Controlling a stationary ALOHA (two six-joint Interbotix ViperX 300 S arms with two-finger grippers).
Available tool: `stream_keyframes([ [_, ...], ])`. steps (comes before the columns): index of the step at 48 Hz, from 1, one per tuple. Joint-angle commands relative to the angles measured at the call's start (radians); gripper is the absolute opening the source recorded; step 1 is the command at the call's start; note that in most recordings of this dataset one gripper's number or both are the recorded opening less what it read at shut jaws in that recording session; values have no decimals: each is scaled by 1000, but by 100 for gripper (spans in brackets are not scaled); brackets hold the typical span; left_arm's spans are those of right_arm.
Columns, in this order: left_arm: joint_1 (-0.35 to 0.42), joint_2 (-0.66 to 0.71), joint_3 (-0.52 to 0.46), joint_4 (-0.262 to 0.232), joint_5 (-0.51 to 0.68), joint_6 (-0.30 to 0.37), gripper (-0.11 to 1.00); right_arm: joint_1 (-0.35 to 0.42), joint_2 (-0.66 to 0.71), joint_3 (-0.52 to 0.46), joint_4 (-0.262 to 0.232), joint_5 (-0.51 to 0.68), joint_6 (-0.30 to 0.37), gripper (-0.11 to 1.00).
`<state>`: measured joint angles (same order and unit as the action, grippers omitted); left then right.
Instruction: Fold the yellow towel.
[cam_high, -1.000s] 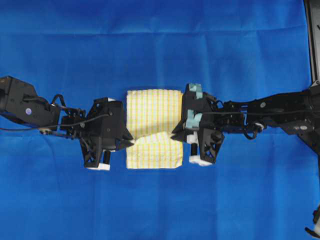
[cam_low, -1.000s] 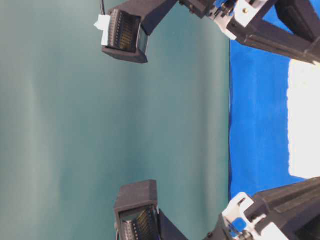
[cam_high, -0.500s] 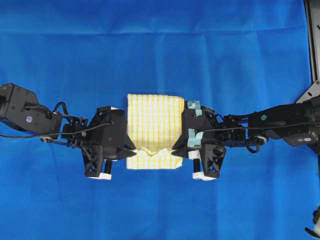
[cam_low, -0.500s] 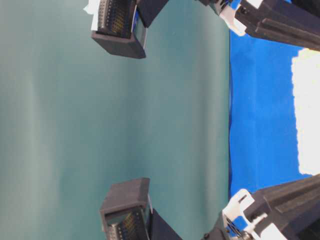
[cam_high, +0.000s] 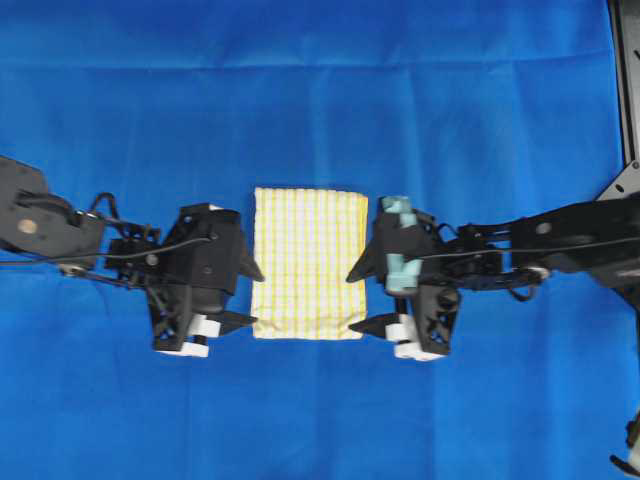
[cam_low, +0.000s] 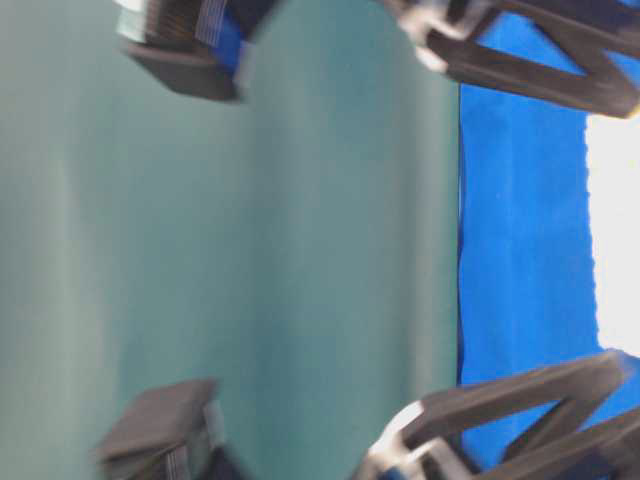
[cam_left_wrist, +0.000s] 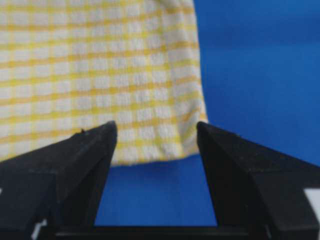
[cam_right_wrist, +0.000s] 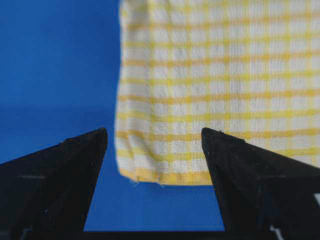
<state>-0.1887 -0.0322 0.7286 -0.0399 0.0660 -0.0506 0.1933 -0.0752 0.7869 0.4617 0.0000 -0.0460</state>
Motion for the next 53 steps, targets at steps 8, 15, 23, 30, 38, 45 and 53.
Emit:
stream_keyframes([
  [8, 3, -193, 51, -3, 38, -8, 56, -9, -213, 67, -49, 9, -2, 75],
  [15, 2, -302, 112, -2, 25, -8, 56, -21, -341, 141, -64, 9, -2, 75],
  [23, 5, -453, 212, -2, -61, 2, 56, -44, -485, 215, -92, 11, -2, 75],
  [30, 14, -583, 296, -2, -95, 2, 56, -67, -603, 270, -126, 23, -2, 75],
  [38, 54, -701, 397, 0, -117, 3, 56, -114, -747, 357, -143, 25, -2, 75],
  [45, 78, -798, 482, -2, -172, 3, 56, -133, -873, 430, -144, 23, -2, 75],
  [53, 92, -913, 557, 0, -179, 3, 56, -141, -951, 485, -144, 23, -2, 75],
])
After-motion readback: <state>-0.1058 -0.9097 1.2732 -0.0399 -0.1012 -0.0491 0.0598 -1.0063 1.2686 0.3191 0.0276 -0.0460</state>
